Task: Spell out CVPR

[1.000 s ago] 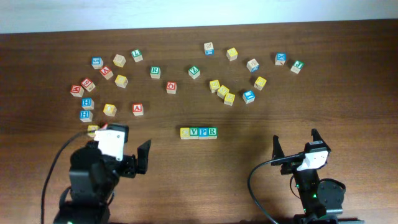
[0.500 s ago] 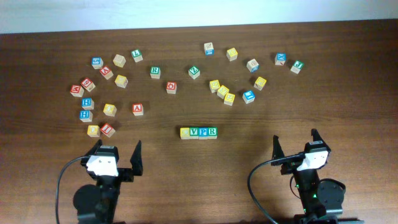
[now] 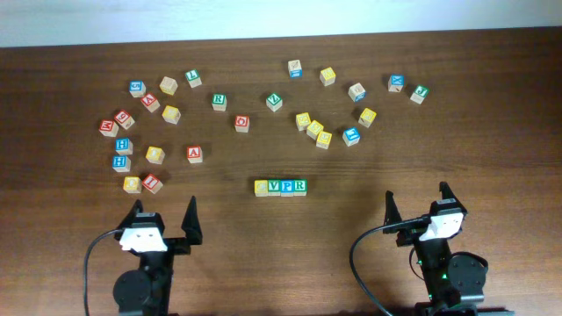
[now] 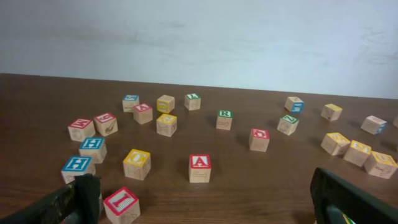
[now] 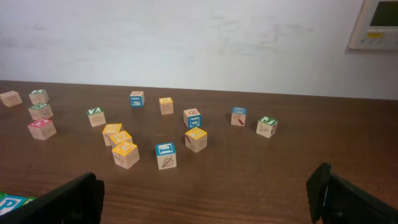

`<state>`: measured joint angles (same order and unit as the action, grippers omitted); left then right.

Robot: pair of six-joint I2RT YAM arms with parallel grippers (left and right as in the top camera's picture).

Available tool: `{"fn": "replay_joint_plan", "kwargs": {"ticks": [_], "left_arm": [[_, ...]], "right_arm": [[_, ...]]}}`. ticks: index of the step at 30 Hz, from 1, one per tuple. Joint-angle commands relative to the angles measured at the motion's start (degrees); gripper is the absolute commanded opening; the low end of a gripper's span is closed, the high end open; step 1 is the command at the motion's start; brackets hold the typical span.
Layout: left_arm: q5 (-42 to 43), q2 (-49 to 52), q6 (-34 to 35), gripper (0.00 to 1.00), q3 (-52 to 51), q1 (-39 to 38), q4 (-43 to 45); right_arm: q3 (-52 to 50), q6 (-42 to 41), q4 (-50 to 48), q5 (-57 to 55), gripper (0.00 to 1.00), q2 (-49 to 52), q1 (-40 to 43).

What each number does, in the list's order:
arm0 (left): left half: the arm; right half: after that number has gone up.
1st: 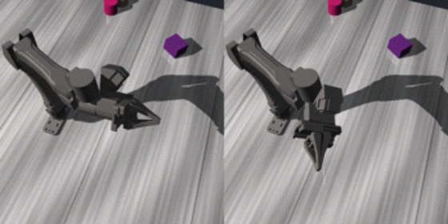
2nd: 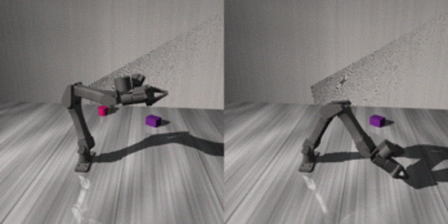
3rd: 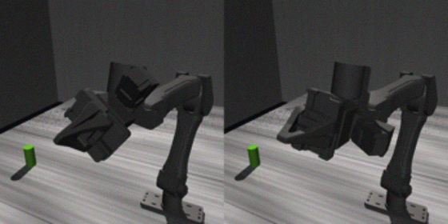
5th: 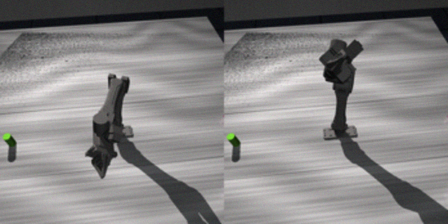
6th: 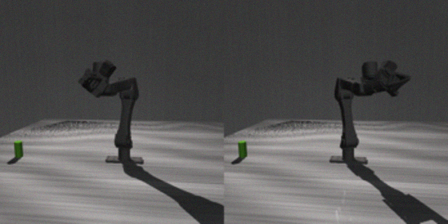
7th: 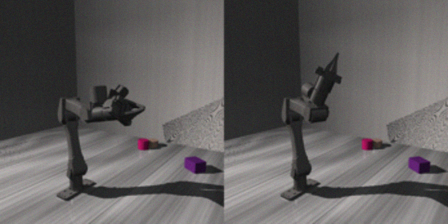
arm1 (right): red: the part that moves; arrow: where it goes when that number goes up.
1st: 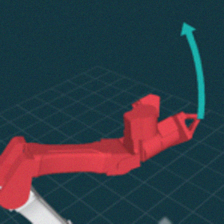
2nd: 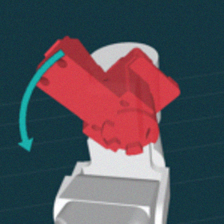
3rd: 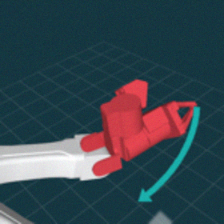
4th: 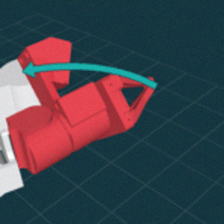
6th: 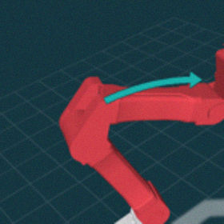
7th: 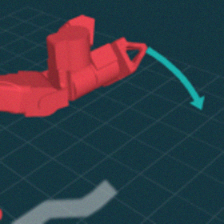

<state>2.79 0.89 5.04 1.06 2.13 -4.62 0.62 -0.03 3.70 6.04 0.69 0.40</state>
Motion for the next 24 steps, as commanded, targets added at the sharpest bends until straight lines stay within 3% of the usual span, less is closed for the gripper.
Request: {"fn": "replay_joint_plan", "kwargs": {"ticks": [1, 10, 13, 24], "left_arm": [[-2.9, -0.6, 0.7, 0.99, -0.5, -0.3, -0.1], [-2.7, -0.6, -2.1, 0.99, -0.6, -0.3, -0.2], [-2.6, -0.6, -5.9, 0.99, -0.6, -0.3, -0.2], [-2.0, -0.6, -5.9, 0.99, -0.6, -0.3, -0.1]], "right_arm": [[-0.3, -0.4, 0.4, -0.3, 0.98, -0.5, 0.1], [-0.3, -0.4, 0.4, -0.3, 0.98, -0.5, 0.1], [-0.3, -0.4, 0.4, -0.3, 0.98, -0.5, 0.1], [-0.3, -0.4, 0.4, -0.3, 0.98, -0.5, 0.1]]}}
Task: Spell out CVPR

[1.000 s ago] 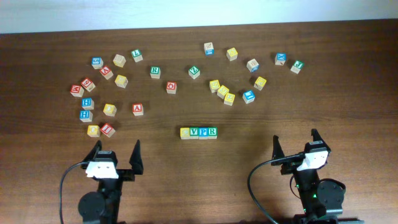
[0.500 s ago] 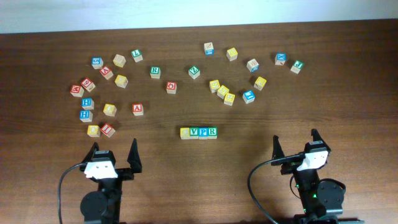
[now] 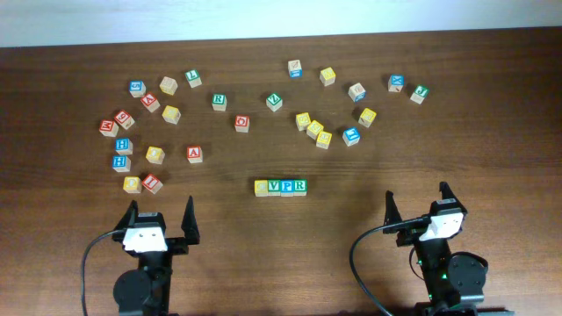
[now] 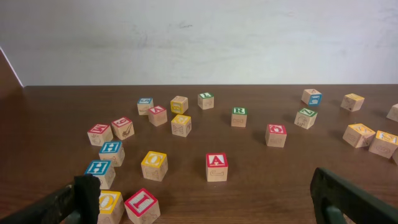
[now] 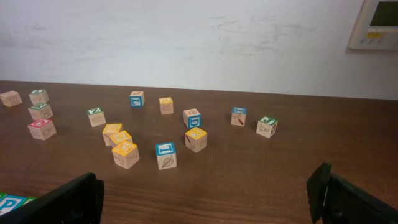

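Observation:
A row of four letter blocks stands at the table's middle front: a yellow block (image 3: 261, 187), a green V (image 3: 274, 186), a blue P (image 3: 287, 186) and a green R (image 3: 300, 186). The row's right end peeks into the right wrist view's lower left corner (image 5: 11, 203). My left gripper (image 3: 159, 218) is open near the front left, with nothing between its fingers (image 4: 87, 194). My right gripper (image 3: 416, 202) is open near the front right, also holding nothing.
Loose letter blocks lie scattered across the far half of the table: a left cluster with a red A (image 3: 194, 153), blue H blocks (image 3: 121, 162) and a red I (image 3: 152, 183), and a right cluster of yellow blocks (image 3: 314, 130). A white wall backs the table.
My left gripper has shifted slightly left and turned, so the left wrist view looks further left and from farther back. The blocks and the right arm are unchanged.

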`<state>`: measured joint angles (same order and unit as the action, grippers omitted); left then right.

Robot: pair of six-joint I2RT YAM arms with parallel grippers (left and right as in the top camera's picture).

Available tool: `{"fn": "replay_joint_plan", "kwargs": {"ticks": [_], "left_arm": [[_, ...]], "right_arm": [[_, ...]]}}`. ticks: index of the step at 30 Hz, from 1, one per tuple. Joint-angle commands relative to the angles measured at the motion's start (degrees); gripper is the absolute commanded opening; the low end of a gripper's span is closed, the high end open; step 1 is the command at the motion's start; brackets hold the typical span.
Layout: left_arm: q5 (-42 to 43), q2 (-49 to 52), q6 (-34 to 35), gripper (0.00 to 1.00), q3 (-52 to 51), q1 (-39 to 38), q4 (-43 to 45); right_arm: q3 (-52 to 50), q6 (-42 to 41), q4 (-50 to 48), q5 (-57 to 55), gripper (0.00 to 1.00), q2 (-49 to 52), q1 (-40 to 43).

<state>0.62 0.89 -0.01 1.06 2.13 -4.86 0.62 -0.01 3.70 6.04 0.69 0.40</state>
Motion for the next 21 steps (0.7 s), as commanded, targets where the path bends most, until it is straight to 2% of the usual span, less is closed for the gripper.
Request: {"fn": "replay_joint_plan", "kwargs": {"ticks": [1, 21], "left_arm": [[0.2, -0.6, -0.9, 0.99, -0.6, -0.3, 0.2], [0.2, -0.6, -0.9, 0.99, -0.6, -0.3, 0.2]], "right_arm": [[-0.3, -0.5, 0.4, -0.3, 0.98, -0.5, 0.1], [-0.3, -0.4, 0.4, -0.7, 0.98, -0.5, -0.1]]}}
